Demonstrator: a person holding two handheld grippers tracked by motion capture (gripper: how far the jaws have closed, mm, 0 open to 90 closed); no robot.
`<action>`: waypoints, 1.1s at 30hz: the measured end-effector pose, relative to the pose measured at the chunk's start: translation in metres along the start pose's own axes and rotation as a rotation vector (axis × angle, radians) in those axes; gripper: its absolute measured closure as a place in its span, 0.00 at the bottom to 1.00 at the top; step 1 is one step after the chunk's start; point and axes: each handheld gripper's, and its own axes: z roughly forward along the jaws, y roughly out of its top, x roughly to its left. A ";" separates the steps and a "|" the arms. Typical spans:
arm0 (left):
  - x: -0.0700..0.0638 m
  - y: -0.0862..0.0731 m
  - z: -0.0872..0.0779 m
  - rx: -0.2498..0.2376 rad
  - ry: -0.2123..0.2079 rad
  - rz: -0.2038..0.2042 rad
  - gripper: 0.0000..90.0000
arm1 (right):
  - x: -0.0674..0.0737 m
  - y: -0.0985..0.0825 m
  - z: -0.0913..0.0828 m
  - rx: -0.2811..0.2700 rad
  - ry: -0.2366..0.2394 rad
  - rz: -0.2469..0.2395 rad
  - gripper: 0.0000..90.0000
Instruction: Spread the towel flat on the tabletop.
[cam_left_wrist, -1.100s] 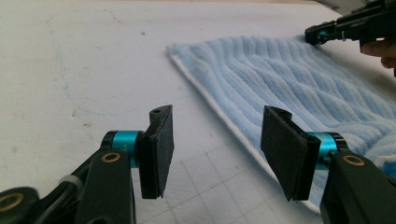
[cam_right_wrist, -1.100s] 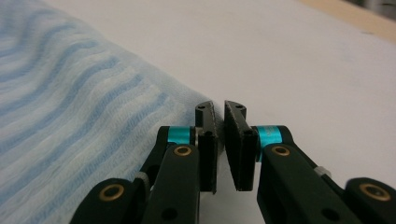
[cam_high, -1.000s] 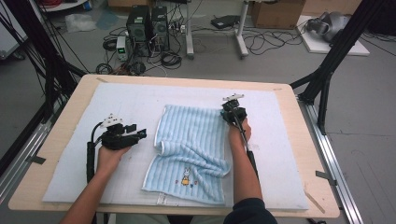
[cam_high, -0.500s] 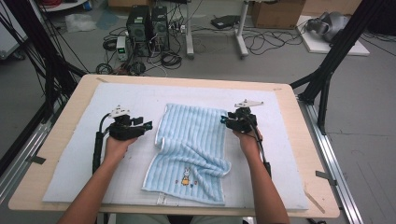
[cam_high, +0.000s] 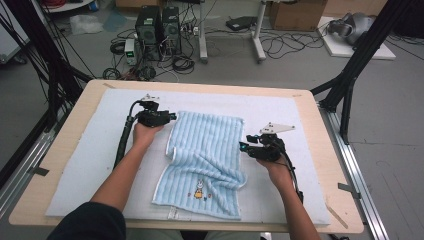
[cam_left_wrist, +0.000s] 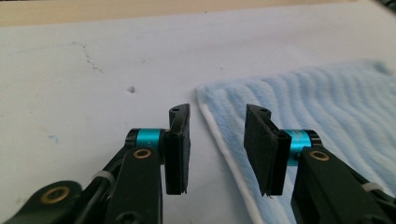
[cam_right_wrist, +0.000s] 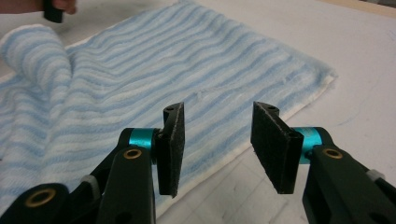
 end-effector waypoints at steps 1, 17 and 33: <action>-0.001 0.002 0.006 0.017 0.011 0.011 0.68 | 0.001 -0.002 -0.001 -0.001 0.001 -0.004 0.60; -0.013 0.013 0.030 0.038 0.209 0.167 0.98 | -0.002 -0.009 -0.004 -0.013 -0.002 0.025 0.60; -0.002 -0.006 -0.011 0.001 0.013 -0.005 0.55 | -0.008 -0.007 0.021 0.025 -0.104 0.075 0.60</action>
